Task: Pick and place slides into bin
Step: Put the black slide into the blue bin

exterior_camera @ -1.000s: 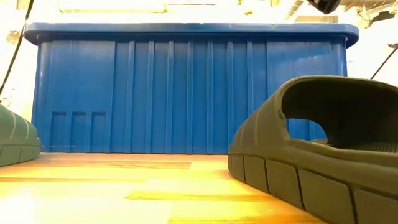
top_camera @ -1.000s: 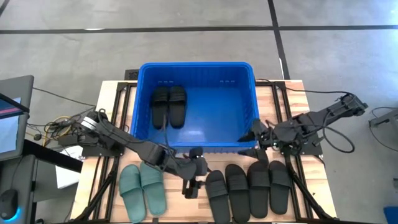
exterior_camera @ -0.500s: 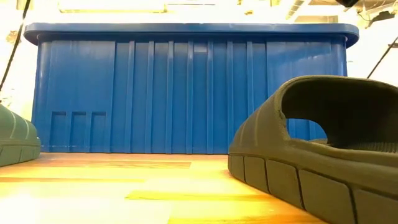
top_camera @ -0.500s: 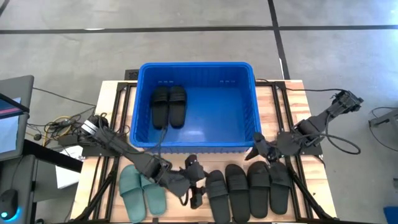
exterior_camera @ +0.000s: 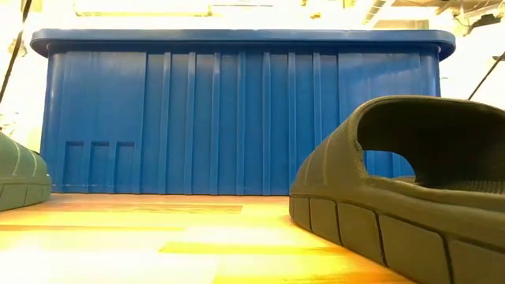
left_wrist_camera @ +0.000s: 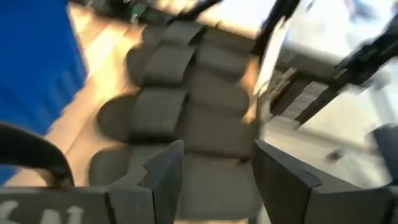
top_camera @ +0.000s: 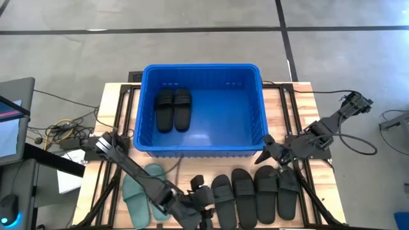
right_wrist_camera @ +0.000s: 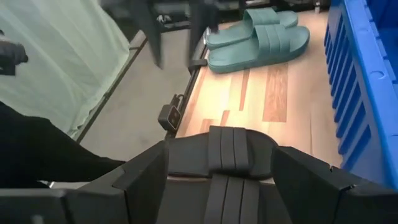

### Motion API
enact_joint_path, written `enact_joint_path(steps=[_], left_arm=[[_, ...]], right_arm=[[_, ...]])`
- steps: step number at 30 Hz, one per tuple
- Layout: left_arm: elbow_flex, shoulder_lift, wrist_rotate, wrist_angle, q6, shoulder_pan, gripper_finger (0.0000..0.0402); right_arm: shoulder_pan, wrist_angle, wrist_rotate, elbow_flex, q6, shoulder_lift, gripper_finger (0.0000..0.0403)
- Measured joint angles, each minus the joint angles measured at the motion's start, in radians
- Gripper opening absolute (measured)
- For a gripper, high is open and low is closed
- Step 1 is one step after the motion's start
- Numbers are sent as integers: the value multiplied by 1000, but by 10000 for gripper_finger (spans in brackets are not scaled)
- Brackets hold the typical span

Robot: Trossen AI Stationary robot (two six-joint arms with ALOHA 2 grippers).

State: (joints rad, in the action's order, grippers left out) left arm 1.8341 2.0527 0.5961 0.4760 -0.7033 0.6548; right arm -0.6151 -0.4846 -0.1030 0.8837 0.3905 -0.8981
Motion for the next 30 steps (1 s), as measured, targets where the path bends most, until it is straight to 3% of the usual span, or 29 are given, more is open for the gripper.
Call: enact_joint_path(steps=[16, 30], left_arm=[[523, 394, -31, 461, 33, -5, 174], [518, 453, -10, 497, 163, -29, 174]], right_arm=[[-1, -68, 1, 0, -9, 65, 265], [-1, -92, 1, 0, -26, 82, 265]])
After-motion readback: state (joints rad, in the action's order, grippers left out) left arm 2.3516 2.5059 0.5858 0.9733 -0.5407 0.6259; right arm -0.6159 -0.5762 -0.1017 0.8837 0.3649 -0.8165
